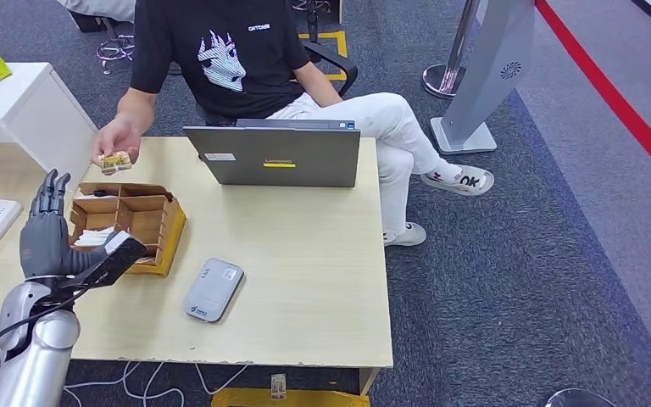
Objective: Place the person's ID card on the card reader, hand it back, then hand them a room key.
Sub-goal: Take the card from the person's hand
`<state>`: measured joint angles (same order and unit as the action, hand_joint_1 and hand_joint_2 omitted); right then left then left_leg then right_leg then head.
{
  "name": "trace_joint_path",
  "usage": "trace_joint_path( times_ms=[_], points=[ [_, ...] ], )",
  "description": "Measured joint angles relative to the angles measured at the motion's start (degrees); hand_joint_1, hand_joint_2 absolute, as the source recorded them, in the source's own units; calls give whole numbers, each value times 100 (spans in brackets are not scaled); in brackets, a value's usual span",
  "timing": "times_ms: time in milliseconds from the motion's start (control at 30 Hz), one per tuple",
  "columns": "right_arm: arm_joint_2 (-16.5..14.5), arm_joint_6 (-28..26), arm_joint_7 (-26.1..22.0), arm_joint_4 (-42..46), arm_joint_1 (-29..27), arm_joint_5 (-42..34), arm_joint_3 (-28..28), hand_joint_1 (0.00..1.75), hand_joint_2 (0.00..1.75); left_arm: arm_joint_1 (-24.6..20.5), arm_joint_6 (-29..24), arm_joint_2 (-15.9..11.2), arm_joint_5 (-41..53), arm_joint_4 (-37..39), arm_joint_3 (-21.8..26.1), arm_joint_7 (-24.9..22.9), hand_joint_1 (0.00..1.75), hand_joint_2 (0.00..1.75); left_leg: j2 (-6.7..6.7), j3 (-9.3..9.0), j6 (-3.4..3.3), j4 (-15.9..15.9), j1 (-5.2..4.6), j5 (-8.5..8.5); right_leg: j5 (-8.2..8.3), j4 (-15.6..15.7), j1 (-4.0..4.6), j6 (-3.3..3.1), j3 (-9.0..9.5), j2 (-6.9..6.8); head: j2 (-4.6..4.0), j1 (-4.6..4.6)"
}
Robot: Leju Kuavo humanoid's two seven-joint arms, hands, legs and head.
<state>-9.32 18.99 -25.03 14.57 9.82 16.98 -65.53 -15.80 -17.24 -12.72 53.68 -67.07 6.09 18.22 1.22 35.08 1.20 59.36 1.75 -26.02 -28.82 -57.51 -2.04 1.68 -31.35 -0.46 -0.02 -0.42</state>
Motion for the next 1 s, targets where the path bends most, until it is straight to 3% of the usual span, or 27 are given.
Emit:
trace_joint_path(
  times_ms=[533, 667, 1000],
  points=[
    [-48, -151, 108, -73, 187, 82, 241, 0, 175, -1666, -675, -1017, 2167, 1297, -1189, -731, 0, 175, 1, 0, -1, 1, 0, 2, 1, -3, 0, -1, -1, 2, 0, 0],
    [-62, -210, 140, -90, 226, 92, 299, 0, 175, -2056, -874, -1248, 2704, 1611, -1469, -908, 175, 175, 0, 0, 0, 1, 0, 3, 1, -3, 1, -1, 0, -1, 0, 0],
    [-94, -345, 157, -112, 274, 92, 407, 0, 175, -2461, -1374, -1535, 3431, 2044, -1820, -1133, 175, 175, -4, 1, 4, 1, 1, 10, 4, -5, 1, -2, 2, -4, 0, 0]
  ],
)
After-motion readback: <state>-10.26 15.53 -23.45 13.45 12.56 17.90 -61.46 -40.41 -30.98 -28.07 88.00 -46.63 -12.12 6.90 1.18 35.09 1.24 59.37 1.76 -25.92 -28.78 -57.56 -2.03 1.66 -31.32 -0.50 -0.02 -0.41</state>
